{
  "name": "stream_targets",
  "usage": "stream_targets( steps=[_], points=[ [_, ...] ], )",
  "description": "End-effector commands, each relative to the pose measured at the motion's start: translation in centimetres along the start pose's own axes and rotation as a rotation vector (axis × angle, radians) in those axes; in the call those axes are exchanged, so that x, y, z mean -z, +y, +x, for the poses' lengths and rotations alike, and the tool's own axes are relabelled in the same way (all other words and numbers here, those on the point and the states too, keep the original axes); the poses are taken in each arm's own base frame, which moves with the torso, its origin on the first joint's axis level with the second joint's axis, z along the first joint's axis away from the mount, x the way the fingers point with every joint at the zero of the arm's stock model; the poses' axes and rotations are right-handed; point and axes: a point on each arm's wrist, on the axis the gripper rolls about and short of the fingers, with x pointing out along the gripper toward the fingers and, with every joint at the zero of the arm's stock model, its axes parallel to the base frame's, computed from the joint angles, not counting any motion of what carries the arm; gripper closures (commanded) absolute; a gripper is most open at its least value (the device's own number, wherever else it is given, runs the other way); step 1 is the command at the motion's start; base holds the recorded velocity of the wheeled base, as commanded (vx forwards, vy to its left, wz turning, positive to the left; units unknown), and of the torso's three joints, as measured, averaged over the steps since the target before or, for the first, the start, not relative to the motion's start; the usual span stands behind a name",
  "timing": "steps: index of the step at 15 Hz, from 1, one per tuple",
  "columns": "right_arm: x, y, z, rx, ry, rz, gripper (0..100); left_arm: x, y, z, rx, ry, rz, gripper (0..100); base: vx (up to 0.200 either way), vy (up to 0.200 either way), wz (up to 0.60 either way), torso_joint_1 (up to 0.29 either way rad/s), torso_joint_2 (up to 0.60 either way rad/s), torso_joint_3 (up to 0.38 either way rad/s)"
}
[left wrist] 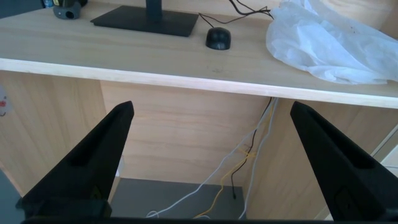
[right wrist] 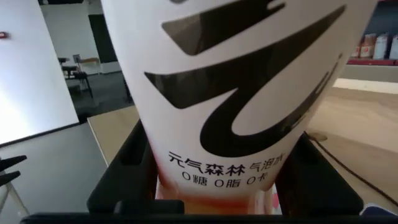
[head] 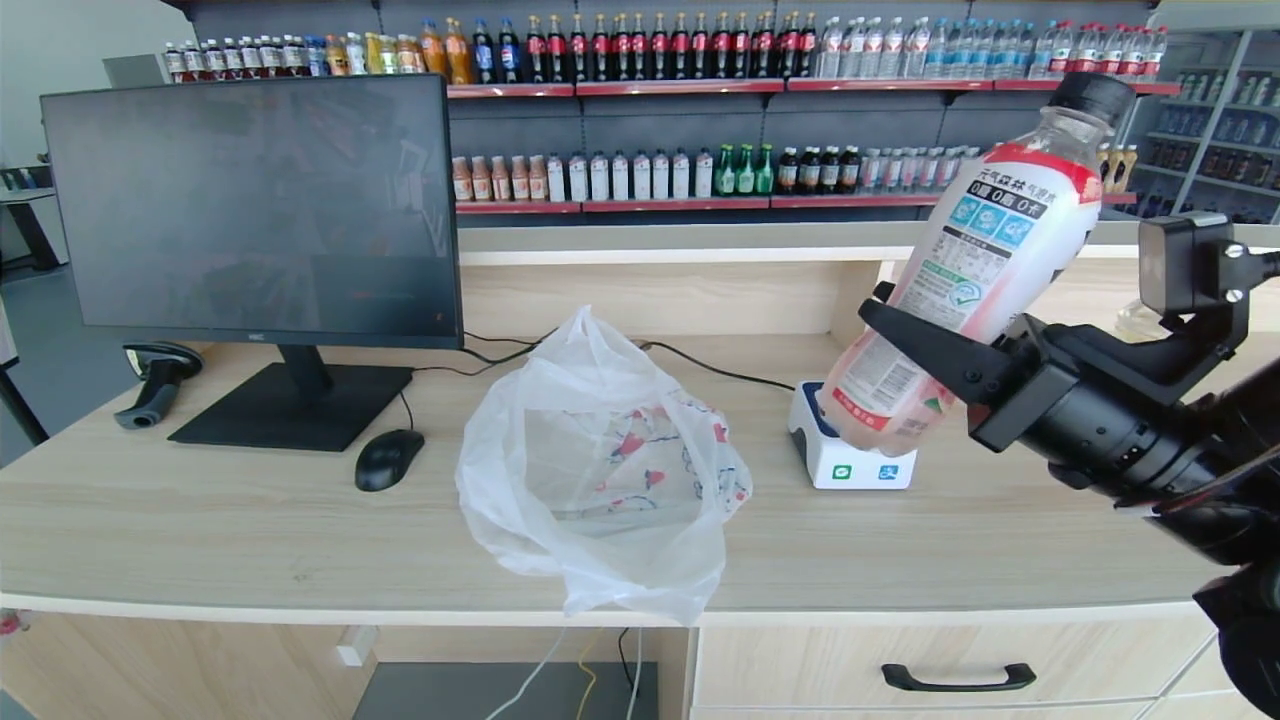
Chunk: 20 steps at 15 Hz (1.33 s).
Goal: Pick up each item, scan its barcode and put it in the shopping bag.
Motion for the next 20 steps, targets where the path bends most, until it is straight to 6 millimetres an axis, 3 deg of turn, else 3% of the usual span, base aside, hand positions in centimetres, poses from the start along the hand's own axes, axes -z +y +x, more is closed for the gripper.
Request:
stream_targets(
  steps=[1,5,7,10,12,15,20],
  points=[
    [1.2,-1.9,-0.6,0.082,0.040,-0.051,100,0.0,0.0,0.0,0.000,-0.001,0.000,0,0.000,0.000,0.00,0.000,0.00,0.000],
    [2.7,-4.6,-0.8,0.206,0.086,-0.267,100,0.0,0.0,0.0,0.000,-0.001,0.000,0,0.000,0.000,0.00,0.000,0.00,0.000],
    [3.7,-6.6,-0.9,0.370,0.112,-0.358,100,0.0,0.0,0.0,0.000,-0.001,0.000,0,0.000,0.000,0.00,0.000,0.00,0.000],
    [3.5,-7.8,-0.5,0.395,0.112,-0.477,100,0.0,0.0,0.0,0.000,-0.001,0.000,0,0.000,0.000,0.00,0.000,0.00,0.000],
    [2.3,-9.0,0.1,0.414,0.081,-0.614,100,0.0,0.0,0.0,-0.002,-0.001,0.000,0,0.000,0.000,0.00,0.000,0.00,0.000],
    [1.6,-8.5,2.1,0.364,0.029,-0.692,100,0.0,0.0,0.0,-0.002,-0.001,0.000,0,0.000,0.000,0.00,0.000,0.00,0.000],
    [3.1,-9.1,2.3,0.341,0.102,-0.868,100,0.0,0.0,0.0,0.000,-0.001,0.000,0,0.000,0.000,0.00,0.000,0.00,0.000]
  ],
)
